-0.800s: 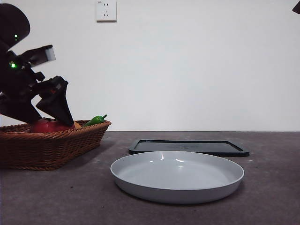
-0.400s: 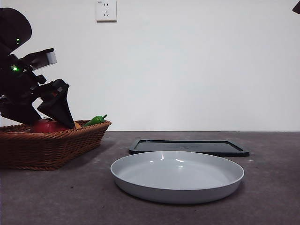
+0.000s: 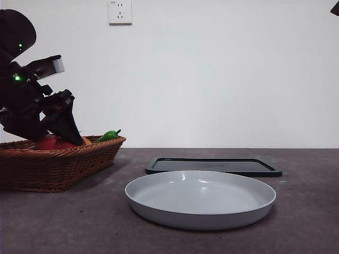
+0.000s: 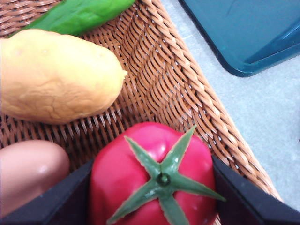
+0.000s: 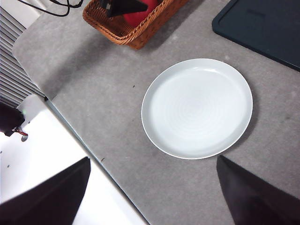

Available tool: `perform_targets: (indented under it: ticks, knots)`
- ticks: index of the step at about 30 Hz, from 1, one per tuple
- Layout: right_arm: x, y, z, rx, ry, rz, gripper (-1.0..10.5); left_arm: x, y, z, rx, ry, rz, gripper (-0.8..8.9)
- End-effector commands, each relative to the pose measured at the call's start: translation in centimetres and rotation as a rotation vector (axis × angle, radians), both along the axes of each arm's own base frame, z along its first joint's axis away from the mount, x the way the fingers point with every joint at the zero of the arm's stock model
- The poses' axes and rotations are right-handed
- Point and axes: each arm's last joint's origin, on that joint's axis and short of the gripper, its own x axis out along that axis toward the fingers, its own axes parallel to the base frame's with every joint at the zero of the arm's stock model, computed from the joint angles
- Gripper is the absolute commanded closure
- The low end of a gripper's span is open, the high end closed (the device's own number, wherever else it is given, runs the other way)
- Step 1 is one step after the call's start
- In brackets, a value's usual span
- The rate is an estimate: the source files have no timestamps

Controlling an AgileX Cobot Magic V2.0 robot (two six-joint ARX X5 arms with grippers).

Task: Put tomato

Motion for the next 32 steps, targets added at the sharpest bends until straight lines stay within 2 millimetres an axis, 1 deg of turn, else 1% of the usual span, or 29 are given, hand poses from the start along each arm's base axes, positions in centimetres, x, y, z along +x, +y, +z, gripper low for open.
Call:
perform_targets:
  ticks: [1,3,6,10,14,17,20,24,27,32]
  knots:
    - [0.0,0.1,0.5,0.006,-0.019,0.006,5.2,0.2,-0.1,0.5,-0.015,-0.002,0.012,6.01]
    - [0.0,0.1,0.5,0.006,-0.019,0.006,5.2,0.0,-0.1,1.2,-0.024,-0.024,0.015,6.01]
    - [0.0,0.1,0.5,0.007,-0.019,0.006,5.2,-0.5,-0.3,2.9,-0.044,-0.072,0.018,6.00]
    - [0.0,0.1,0.5,0.007,-0.020,0.006,5.2,-1.8,-0.8,5.6,-0.064,-0.162,-0.005,6.00]
    - [0.0,0.1,0.5,0.006,-0.021,0.006,5.2,-3.7,-2.1,8.1,-0.116,-0.234,-0.043,6.00]
    - [0.0,0.1,0.5,0.006,-0.021,0.006,5.2,-5.0,-3.8,9.2,-0.143,-0.265,-0.108,6.00]
    - [0.0,0.1,0.5,0.006,-0.021,0.006,5.2,-6.1,-5.9,9.5,-0.159,-0.273,-0.189,6.00]
    - [0.0,0.1,0.5,0.006,-0.020,0.006,5.2,-7.0,-8.5,9.1,-0.167,-0.254,-0.288,6.00]
    - [0.0,0.1,0.5,0.006,-0.021,0.006,5.2,-7.4,-10.4,8.4,-0.171,-0.240,-0.351,6.00]
    - [0.0,0.1,0.5,0.006,-0.020,0.005,5.2,-7.3,-13.1,6.7,-0.175,-0.218,-0.424,6.00]
